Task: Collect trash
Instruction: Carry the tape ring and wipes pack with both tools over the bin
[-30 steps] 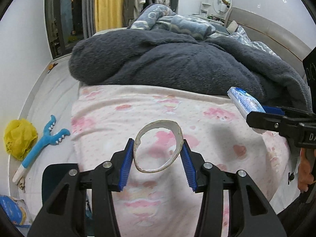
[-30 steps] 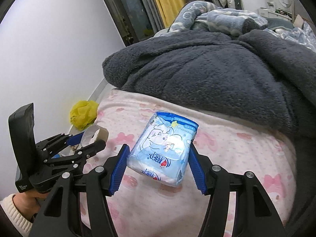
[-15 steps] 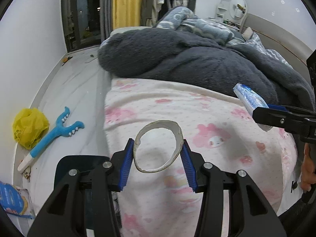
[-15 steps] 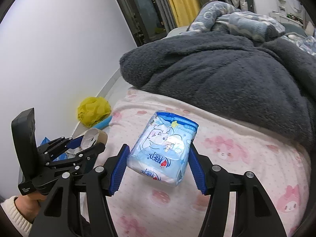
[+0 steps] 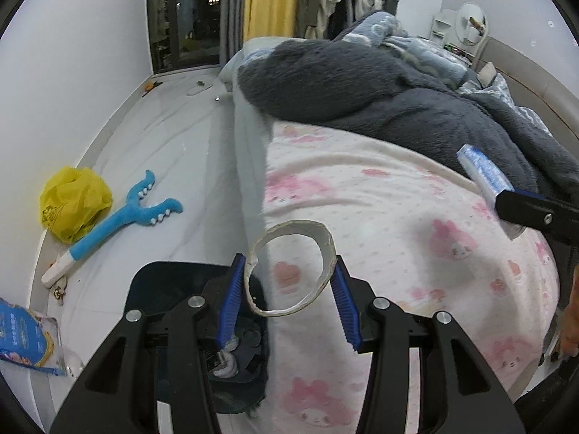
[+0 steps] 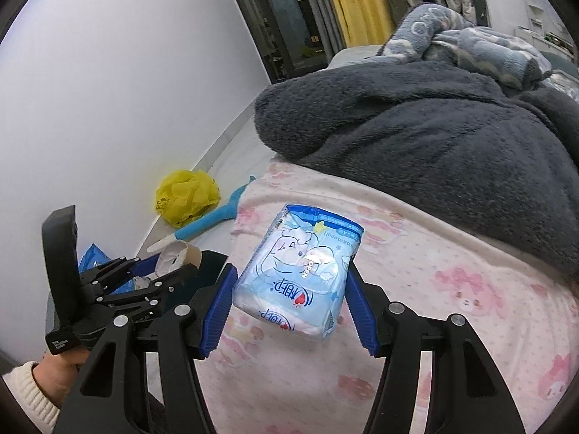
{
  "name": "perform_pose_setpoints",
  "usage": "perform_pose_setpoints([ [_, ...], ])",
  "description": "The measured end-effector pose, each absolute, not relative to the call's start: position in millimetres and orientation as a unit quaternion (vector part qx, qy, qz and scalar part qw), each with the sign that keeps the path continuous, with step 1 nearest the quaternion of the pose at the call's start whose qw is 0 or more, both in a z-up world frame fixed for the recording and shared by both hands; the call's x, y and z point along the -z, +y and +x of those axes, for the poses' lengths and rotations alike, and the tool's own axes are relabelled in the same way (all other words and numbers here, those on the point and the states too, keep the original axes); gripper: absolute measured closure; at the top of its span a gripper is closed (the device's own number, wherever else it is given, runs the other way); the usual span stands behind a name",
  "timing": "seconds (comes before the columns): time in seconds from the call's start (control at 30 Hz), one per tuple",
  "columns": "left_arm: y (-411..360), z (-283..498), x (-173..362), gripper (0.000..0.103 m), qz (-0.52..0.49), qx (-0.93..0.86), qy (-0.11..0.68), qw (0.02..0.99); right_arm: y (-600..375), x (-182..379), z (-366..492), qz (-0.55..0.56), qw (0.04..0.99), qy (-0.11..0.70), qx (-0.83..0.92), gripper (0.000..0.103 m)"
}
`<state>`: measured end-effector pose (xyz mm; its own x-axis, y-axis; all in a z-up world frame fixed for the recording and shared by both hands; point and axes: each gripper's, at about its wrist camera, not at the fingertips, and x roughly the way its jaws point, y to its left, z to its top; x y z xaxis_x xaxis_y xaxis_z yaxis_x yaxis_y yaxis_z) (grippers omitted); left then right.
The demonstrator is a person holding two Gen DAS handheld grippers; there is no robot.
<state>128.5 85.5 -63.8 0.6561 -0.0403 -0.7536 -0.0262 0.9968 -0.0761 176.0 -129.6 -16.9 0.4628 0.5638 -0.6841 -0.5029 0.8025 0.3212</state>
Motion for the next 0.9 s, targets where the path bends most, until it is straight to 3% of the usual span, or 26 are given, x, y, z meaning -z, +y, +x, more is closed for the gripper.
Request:
perform_pose_setpoints([
  [0.9, 179.1, 118.5, 124.8, 0.053, -0.105, -0.05, 0.503, 0.857, -26.1, 19.5, 169.9, -0.013, 0.833, 0.408, -0.374, 0.043],
])
